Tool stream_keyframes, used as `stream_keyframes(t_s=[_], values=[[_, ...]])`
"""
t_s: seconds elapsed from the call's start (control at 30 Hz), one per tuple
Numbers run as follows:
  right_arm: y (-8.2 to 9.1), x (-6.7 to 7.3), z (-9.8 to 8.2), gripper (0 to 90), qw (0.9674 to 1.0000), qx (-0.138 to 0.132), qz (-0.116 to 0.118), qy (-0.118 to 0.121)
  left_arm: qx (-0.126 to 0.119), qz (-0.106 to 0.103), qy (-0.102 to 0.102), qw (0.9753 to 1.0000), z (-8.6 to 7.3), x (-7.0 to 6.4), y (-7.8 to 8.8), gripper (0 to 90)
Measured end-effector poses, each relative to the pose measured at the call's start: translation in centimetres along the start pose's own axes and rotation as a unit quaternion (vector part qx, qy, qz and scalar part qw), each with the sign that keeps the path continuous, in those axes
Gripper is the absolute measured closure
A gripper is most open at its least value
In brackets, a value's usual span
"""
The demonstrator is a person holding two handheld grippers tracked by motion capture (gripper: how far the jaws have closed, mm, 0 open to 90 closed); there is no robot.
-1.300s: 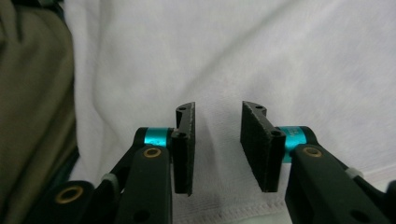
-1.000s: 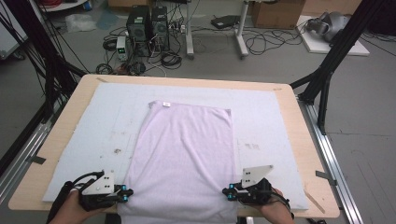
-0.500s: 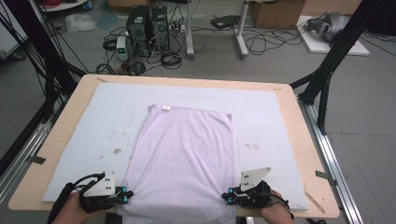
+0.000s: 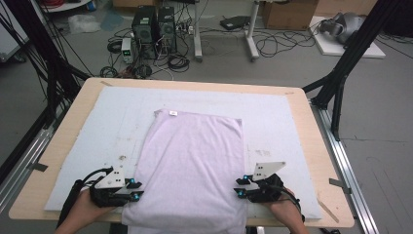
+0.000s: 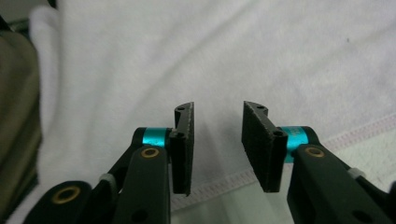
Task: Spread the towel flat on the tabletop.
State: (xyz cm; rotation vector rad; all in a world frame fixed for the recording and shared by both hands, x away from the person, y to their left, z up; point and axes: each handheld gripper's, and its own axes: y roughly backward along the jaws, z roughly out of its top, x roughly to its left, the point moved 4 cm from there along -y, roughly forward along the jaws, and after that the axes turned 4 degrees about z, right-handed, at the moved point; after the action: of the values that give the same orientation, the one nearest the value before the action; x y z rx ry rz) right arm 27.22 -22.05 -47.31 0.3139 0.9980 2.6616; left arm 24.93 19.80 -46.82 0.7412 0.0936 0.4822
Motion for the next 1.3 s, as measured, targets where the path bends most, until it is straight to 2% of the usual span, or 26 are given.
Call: stream_keyframes(t_s=[0.03,0.1,0.13,0.17,0.2,0.27,0.3,0.33,0.47,0.6,0.87,1.07,1.3], values=[[-0.1,0.0,0.0,73.3,1.0,-0.005,-0.001,0.001,0.004,0.003,-0.005,1.0,0.0,-0.1,0.1,87.8],[0.0,0.0,0.0,83.8,0.9999,-0.004,0.01,-0.004,0.008,-0.002,-0.008,0.9999,-0.1,-0.3,0.5,88.7],[0.0,0.1,0.0,84.4,0.9999,-0.003,0.011,0.001,0.006,-0.002,-0.008,0.9999,-0.3,-0.4,0.9,88.6],[0.1,0.3,-0.1,84.3,0.9999,-0.001,0.01,0.002,-0.004,-0.002,0.001,1.0,-0.6,-0.7,1.5,88.6],[0.2,0.5,-0.2,83.3,0.9999,-0.004,0.015,0.001,-0.01,0.0,0.005,0.9999,-0.8,-0.7,2.0,88.1],[0.2,0.5,-0.3,80.3,0.9998,-0.009,0.019,-0.002,-0.006,0.001,0.007,1.0,-0.9,-0.5,2.3,83.6],[0.2,0.4,-0.3,77.8,0.9997,-0.009,0.021,-0.004,-0.003,0.013,0.014,0.9998,-0.9,-0.2,2.3,72.4],[0.1,0.3,-0.1,75.0,0.9998,-0.01,0.019,-0.003,-0.005,0.015,0.017,0.9997,-0.9,-0.1,2.3,65.3],[0.0,0.4,0.4,69.2,0.9997,-0.017,0.017,-0.005,-0.013,0.019,0.03,0.9993,-0.3,0.7,1.3,58.2],[0.0,-0.1,0.7,63.2,0.9995,-0.026,0.011,-0.012,-0.023,0.024,0.039,0.9987,0.3,1.4,0.5,55.0],[0.2,-1.7,1.2,49.4,0.9982,-0.05,-0.01,-0.032,-0.049,0.043,0.064,0.9958,1.5,3.4,-0.5,51.9],[0.1,-2.7,1.7,40.0,0.9977,-0.05,-0.022,-0.041,-0.048,0.052,0.074,0.9948,1.8,4.5,-1.1,49.8],[-0.2,-4.3,2.4,32.0,0.9966,-0.053,-0.031,-0.056,-0.062,0.06,0.085,0.9926,2.4,5.7,-1.4,45.6]])
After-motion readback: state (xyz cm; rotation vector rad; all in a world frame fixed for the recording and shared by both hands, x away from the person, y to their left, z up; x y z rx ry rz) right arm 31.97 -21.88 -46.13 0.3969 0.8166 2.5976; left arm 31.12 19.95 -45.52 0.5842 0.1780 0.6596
